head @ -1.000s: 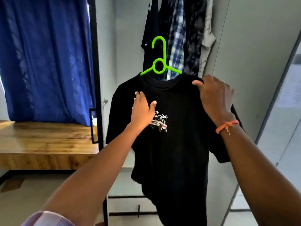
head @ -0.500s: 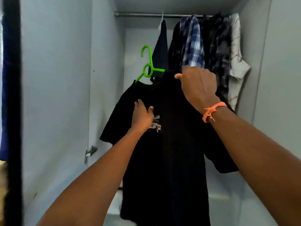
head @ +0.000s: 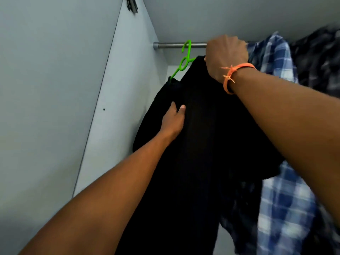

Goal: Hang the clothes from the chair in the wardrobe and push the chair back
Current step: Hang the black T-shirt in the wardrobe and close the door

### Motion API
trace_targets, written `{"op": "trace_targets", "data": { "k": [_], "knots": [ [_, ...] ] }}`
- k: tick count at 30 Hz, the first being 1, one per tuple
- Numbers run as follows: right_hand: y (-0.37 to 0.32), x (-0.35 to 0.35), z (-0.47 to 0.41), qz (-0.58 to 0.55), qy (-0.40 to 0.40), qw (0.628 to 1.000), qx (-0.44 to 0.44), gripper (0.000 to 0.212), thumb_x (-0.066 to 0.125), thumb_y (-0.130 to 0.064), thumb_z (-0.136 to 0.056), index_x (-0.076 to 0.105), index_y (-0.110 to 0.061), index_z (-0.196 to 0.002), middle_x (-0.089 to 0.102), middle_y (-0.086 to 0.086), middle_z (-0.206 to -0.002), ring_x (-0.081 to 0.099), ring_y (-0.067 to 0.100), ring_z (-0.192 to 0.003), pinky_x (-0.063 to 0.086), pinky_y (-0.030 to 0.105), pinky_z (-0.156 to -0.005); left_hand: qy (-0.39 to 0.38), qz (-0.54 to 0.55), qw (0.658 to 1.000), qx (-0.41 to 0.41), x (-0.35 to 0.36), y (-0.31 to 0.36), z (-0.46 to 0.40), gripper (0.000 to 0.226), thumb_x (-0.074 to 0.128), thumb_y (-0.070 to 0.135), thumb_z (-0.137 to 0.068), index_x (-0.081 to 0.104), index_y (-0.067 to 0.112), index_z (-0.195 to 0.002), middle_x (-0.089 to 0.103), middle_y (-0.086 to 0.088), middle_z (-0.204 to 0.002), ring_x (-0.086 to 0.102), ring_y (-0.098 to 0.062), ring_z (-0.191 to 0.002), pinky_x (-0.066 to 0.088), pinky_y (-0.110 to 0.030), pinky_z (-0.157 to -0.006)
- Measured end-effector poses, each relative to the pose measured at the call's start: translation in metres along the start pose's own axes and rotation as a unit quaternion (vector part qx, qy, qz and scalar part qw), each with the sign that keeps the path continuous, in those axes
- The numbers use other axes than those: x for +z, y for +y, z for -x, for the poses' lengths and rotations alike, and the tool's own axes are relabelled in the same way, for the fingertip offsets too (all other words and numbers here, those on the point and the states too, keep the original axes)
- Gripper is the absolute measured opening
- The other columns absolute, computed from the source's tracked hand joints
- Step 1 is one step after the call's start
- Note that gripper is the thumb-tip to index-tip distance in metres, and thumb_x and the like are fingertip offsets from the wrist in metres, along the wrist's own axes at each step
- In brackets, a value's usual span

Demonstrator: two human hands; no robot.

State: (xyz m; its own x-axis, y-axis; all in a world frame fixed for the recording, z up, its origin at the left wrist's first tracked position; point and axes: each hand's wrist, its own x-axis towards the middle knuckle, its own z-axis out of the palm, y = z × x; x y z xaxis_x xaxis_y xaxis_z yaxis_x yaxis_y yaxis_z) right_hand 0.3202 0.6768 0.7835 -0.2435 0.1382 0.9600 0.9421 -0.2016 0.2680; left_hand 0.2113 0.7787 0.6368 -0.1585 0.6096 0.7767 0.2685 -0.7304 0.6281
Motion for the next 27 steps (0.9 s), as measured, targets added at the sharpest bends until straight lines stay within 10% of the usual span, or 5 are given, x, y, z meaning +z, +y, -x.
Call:
{"op": "trace_targets", "data": {
  "k": [27],
  "knots": [
    [-0.030,0.155,-0.134,0.169,0.022,0.985,0.022,0.035,0.038,-0.003,-0.099,0.061,0.000,-0.125,0.061,0.019,-0.126,0.058,0.043,-0.117,0.048,0.045,-0.089,-0.077,0.094,0.987,0.109,0.051,-0.048,-0.213,0.056,0.041,0.049,-0.101,0.038,0.023,-0.150,0.048,0.000,-0.149,0.046,-0.021,-0.136,0.036,-0.034,-0.110]
  ]
}}
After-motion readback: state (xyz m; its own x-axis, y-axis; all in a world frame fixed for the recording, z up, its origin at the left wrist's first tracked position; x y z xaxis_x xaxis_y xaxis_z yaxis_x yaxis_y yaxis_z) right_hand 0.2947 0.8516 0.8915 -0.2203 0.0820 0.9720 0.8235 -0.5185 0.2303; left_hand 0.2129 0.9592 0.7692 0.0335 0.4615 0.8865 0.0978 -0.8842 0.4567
